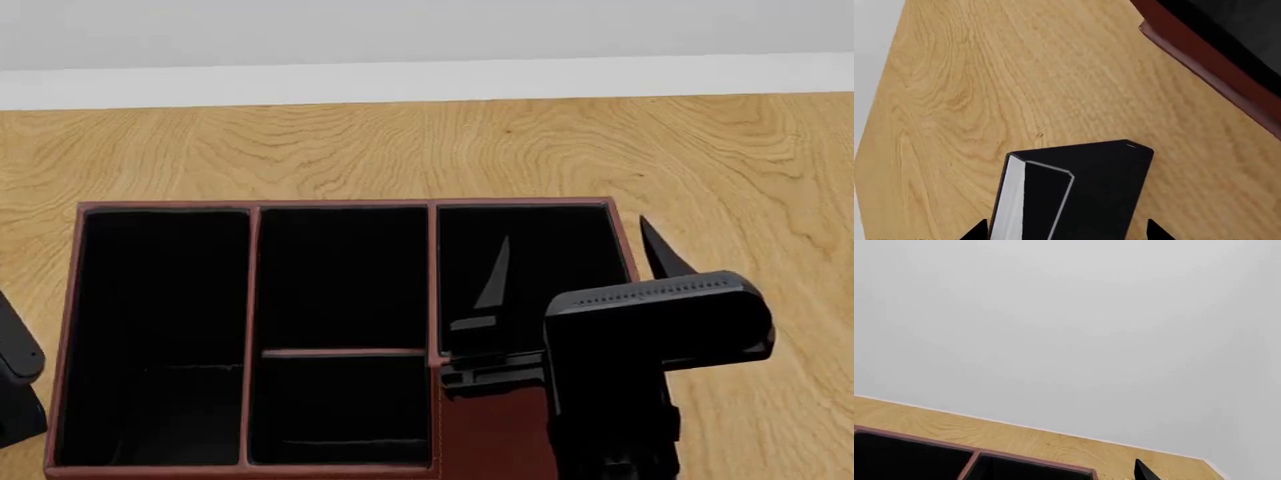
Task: Pick up the book and place it in the back compartment of the caddy.
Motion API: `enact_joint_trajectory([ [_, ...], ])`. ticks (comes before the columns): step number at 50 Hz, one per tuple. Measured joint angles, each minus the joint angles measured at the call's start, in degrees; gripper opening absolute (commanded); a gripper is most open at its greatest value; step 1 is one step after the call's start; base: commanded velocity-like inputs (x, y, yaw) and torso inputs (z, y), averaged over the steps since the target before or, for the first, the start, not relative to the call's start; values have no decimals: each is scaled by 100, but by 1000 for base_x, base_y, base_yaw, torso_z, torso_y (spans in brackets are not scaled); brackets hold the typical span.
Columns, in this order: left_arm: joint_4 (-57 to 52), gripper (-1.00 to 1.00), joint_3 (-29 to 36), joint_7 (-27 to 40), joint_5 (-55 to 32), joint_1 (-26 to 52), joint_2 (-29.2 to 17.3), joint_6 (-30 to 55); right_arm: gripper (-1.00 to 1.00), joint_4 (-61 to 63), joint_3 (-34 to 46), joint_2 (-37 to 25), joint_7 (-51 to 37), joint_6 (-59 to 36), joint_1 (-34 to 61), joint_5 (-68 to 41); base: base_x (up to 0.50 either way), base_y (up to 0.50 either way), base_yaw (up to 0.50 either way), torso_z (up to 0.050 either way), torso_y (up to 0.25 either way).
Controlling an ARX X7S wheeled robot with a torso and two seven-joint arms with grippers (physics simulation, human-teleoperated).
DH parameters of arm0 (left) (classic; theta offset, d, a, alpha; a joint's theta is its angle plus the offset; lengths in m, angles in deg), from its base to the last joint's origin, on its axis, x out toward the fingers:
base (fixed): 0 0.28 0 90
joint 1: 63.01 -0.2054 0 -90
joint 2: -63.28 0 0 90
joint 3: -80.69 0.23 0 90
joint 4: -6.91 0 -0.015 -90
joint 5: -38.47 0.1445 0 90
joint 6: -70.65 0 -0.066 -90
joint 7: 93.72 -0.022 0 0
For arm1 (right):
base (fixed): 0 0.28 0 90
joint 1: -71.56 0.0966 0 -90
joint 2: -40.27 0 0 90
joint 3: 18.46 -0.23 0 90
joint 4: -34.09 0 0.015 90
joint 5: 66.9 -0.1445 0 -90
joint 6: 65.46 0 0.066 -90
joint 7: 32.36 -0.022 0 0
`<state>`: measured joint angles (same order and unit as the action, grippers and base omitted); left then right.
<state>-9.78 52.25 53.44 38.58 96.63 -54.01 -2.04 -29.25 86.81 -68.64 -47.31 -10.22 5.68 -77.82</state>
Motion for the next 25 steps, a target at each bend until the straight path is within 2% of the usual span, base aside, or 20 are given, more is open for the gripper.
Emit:
enact_joint_trajectory([
  [25,-103,100,-133,192,576,-165,47,29,100,-65,45,-23,-24,14,21,-23,0,0,1,-1,0],
])
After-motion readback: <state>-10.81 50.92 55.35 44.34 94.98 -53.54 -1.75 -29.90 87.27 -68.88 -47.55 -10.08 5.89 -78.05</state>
